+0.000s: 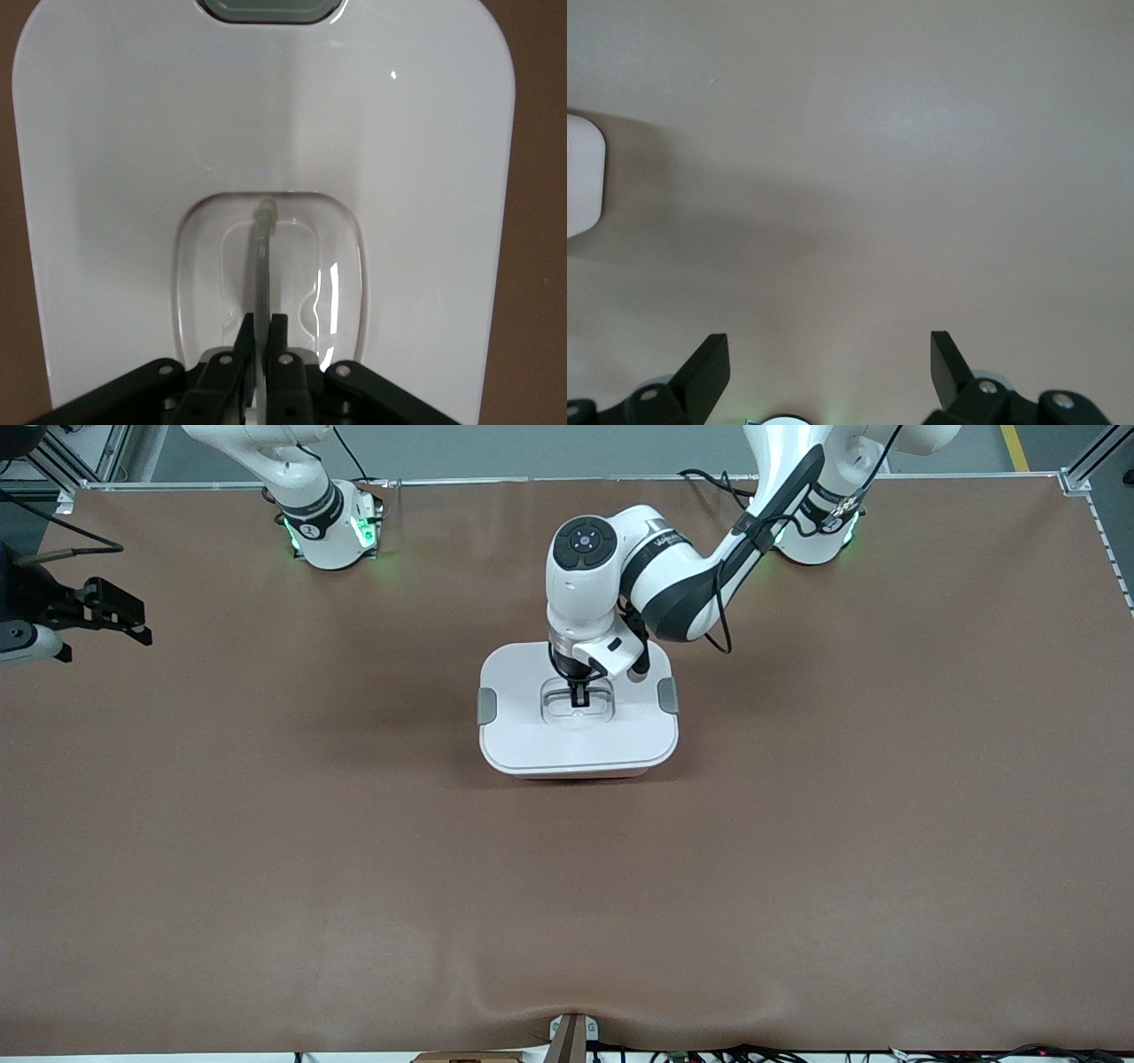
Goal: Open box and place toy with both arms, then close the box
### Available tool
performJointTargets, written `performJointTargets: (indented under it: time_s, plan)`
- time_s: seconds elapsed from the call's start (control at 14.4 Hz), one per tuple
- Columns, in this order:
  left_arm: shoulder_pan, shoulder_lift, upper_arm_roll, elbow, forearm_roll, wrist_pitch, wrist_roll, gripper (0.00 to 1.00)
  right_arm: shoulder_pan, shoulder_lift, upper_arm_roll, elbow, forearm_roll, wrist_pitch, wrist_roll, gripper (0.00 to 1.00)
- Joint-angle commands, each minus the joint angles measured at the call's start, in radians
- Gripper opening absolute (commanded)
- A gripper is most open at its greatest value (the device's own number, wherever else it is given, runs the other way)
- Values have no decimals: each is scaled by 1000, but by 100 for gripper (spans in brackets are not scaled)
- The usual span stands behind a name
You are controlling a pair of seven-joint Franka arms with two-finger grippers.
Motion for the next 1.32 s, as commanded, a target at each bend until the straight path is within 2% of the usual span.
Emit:
performJointTargets:
  time_s: [0.0,0.69,0.9,1.25]
  plan:
    - [0,1,-5,-5,20,16,-26,0,-7,-34,2,-29,21,18,23,100]
    - [-12,22,0,0,23,27,-68,0,-30,-33,2,-12,24,-18,90,100]
    - [-14,24,0,4,22,28,-69,0,-44,-19,1,-8,105,-19,181,100]
    - [-26,33,1,9,22,30,-69,0,-38,50,4,95,98,-50,181,100]
